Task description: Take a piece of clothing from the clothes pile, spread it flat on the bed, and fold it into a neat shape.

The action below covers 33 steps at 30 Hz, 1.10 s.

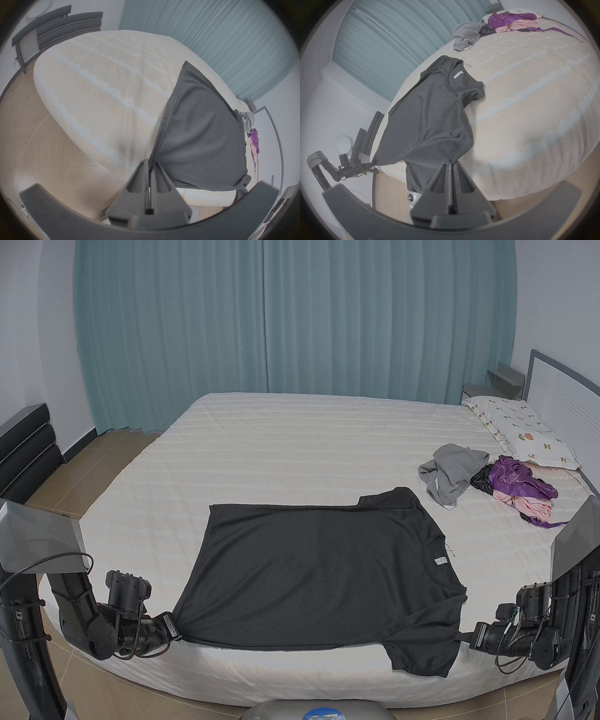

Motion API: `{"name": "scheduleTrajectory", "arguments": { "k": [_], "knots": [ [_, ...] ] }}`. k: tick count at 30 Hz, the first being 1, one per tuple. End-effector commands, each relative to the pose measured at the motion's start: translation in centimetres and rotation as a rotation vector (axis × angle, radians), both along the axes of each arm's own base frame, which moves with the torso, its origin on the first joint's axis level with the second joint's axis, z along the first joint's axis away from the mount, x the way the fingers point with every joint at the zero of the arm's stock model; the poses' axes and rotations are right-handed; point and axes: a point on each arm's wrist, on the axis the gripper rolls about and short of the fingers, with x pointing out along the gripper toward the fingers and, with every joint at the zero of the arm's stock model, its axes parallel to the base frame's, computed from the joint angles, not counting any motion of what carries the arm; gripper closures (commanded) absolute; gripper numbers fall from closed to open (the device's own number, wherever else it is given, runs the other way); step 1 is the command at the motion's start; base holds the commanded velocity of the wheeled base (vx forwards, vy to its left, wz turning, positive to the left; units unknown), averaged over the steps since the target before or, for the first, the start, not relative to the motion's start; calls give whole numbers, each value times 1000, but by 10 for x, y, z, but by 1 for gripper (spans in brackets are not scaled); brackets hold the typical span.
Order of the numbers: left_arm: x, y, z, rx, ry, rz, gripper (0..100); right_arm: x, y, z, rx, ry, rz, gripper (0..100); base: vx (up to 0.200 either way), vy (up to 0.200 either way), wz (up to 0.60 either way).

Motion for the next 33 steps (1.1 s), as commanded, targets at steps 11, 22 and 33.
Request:
{"name": "scheduleTrajectory", "arguments": {
  "k": [11,22,33],
  "knots": [
    [-9,4,10,25,-15,-22,100,-20,-6,20,17,77,52,100,0,0,0],
    [-25,6,6,79,32,-90,100,-39,-16,27,-12,150,119,100,0,0,0],
    [-37,8,3,126,65,-152,100,-51,-15,33,-25,189,174,100,0,0,0]
  ]
}}
